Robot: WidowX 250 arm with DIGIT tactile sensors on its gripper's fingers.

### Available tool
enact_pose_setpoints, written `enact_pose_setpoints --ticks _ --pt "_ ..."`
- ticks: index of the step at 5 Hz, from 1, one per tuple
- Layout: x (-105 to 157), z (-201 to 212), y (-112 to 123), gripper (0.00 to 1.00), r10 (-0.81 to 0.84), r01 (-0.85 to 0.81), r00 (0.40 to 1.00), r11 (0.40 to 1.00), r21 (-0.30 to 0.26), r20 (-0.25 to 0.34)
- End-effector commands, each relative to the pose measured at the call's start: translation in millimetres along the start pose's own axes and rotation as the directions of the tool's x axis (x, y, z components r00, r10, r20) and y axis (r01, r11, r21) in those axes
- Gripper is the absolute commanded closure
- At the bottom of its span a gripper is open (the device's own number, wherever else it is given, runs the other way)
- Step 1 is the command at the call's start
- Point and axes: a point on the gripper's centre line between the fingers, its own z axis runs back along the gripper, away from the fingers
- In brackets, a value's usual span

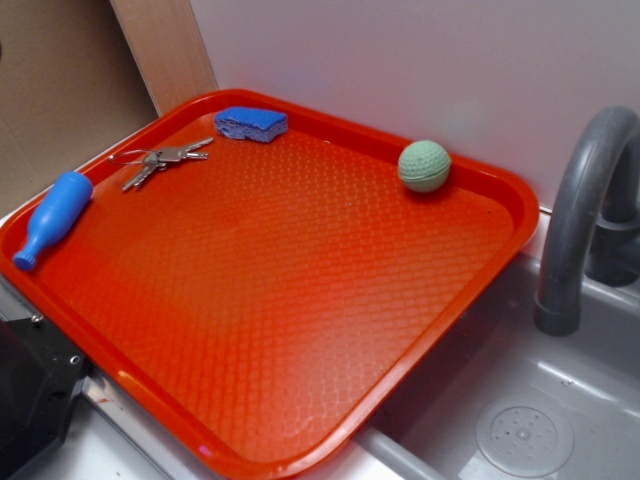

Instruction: Grab the silver keys.

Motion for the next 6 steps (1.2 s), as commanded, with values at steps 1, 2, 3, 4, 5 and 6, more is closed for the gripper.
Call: enact_pose_setpoints --ticks 1,2,3,4,5,6 --pt "0.0 0.0 0.0 0.00 0.000 0.000 1.000 1.000 0.000 0.000" --pt "17.8 -22.6 50.3 0.00 -0.123 0.120 0.991 0.991 0.054 0.058" --pt "33.0 -42.6 101.4 0.00 -0.242 0.219 0.968 0.945 0.243 0.068" --pt "41.1 -60.3 139.1 0.00 -0.277 0.232 0.955 0.920 0.315 0.106" --pt "60.7 -106.4 165.1 0.00 -0.376 0.343 0.927 0.861 0.375 0.016" --pt "72.2 -149.3 173.8 0.00 -0.448 0.430 0.894 0.849 0.307 -0.014"
